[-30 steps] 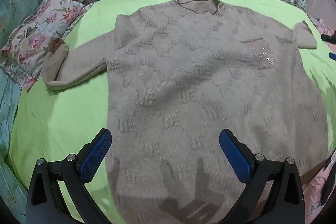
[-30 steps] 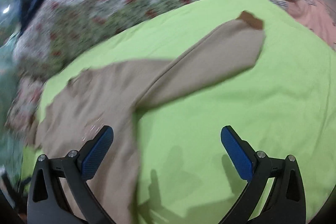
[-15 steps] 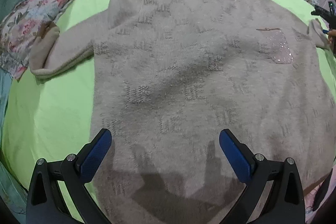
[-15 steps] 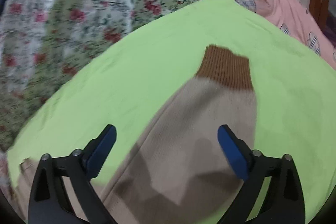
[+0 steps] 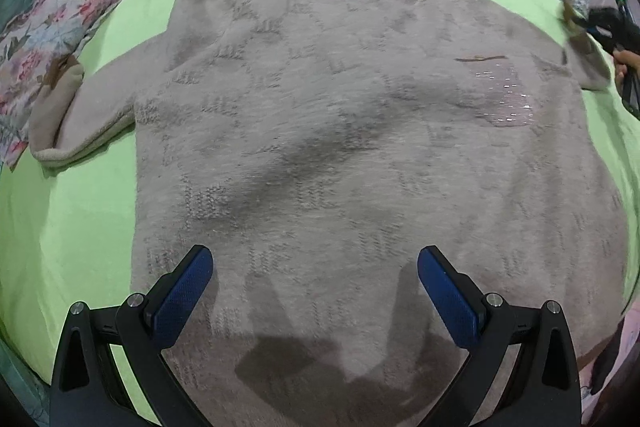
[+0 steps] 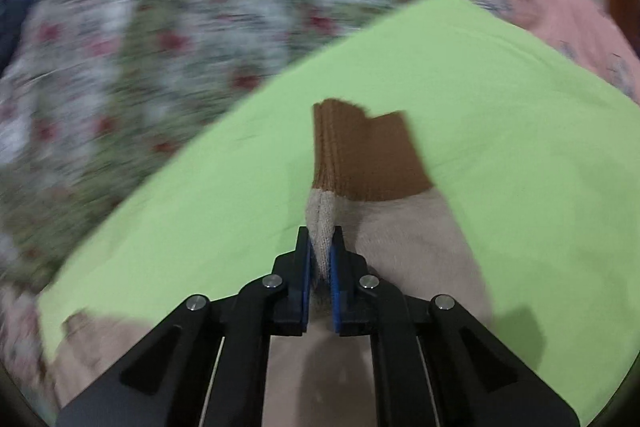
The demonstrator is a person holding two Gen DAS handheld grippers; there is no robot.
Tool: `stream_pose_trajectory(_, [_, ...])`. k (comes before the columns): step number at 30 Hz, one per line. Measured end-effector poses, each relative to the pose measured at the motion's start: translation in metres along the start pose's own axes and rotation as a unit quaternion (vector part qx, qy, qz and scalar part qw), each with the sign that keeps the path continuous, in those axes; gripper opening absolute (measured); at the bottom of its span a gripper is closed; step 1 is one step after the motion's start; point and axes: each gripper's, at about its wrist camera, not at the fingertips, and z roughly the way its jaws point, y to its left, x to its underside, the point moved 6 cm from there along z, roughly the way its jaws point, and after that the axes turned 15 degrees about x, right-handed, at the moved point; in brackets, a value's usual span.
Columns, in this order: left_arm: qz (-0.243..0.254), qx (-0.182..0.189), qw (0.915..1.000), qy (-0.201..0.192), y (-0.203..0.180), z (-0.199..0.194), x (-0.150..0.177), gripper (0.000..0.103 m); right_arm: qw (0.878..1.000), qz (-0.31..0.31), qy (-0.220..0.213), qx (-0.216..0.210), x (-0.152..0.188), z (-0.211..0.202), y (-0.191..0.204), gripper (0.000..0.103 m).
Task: Fold small clothes
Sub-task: 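Grasp the brown cuff of a sweater sleeve with the right gripper, then fold the held sleeve across the sweater body and release with the right gripper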
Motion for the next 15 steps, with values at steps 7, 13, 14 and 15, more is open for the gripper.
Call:
stream_pose_trajectory(7, [-0.013,0.014,0.9996,-0.019,0.006,-0.016,0.006,0.103,0.981,-0.062,0.027,-0.183,0.082,-0.07,0.142,0.009])
stream_pose_trajectory(13, [-0.048,0.047,0.9964,-0.052,0.03,-0.034,0.005,0.103,0.946,-0.144,0.057,-0.286,0.175,-0.104,0.266,0.009])
stream_pose_trajectory(14, [-0.054,0.049,0.9958,-0.056,0.035,-0.036,0.004,0.103,0.94,-0.156,0.068,-0.297,0.192,-0.105,0.284,0.009])
stream_pose_trajectory(15, [-0.062,0.048,0.9949,-0.063,0.043,-0.04,0.003,0.103,0.935,-0.166,0.078,-0.303,0.209,-0.105,0.299,0.009])
